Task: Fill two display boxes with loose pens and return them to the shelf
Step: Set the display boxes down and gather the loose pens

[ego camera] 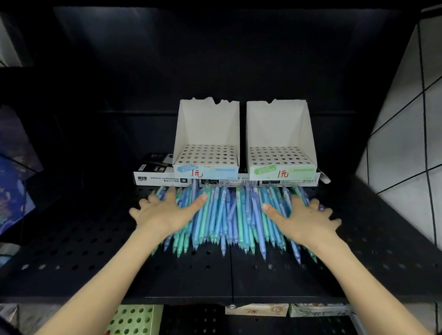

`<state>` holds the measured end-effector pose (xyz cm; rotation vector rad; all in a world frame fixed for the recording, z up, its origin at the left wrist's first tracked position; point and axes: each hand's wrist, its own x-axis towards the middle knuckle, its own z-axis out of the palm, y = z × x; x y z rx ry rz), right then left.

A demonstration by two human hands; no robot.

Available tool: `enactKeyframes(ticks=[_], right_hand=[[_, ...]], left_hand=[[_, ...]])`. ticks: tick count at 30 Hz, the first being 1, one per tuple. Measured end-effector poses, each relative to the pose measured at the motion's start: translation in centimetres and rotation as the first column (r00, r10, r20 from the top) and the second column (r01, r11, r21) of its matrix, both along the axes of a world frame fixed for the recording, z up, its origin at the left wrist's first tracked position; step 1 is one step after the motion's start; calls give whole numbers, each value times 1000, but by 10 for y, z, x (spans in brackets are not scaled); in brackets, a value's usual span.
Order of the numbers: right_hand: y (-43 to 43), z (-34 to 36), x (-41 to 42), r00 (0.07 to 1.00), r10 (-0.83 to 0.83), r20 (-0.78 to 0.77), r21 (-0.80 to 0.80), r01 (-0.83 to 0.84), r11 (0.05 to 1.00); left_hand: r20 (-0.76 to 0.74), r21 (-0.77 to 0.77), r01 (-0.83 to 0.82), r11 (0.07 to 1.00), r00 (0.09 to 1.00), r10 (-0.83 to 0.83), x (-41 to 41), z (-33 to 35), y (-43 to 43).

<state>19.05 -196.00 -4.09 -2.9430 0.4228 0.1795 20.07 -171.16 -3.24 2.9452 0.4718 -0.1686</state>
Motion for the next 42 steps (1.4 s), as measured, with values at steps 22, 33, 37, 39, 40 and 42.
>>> enactKeyframes(ticks=[22, 33, 37, 39, 40, 42], right_hand=[[52, 4, 3, 1000, 25, 10, 45, -25, 999], [14, -8, -14, 941, 98, 324, 329, -209, 921], [5, -8, -26, 862, 125, 491, 317, -310, 896], [-2, -9, -32, 832, 146, 535, 299, -348, 888], [-6, -10, -36, 820, 154, 551, 295, -364, 884], [-13, -13, -42, 809, 169, 563, 287, -383, 878]], left_hand=[[14, -15, 0, 1000, 1000, 0, 7, -1, 28], [626, -46, 220, 974, 767, -144, -13, -4, 7], [778, 38, 463, 885, 543, -317, -43, -8, -24], [766, -24, 547, 837, 548, -336, -55, -9, -38], [754, -59, 567, 822, 565, -336, -60, -10, -44], [712, -134, 553, 823, 631, -308, -67, -13, -53]])
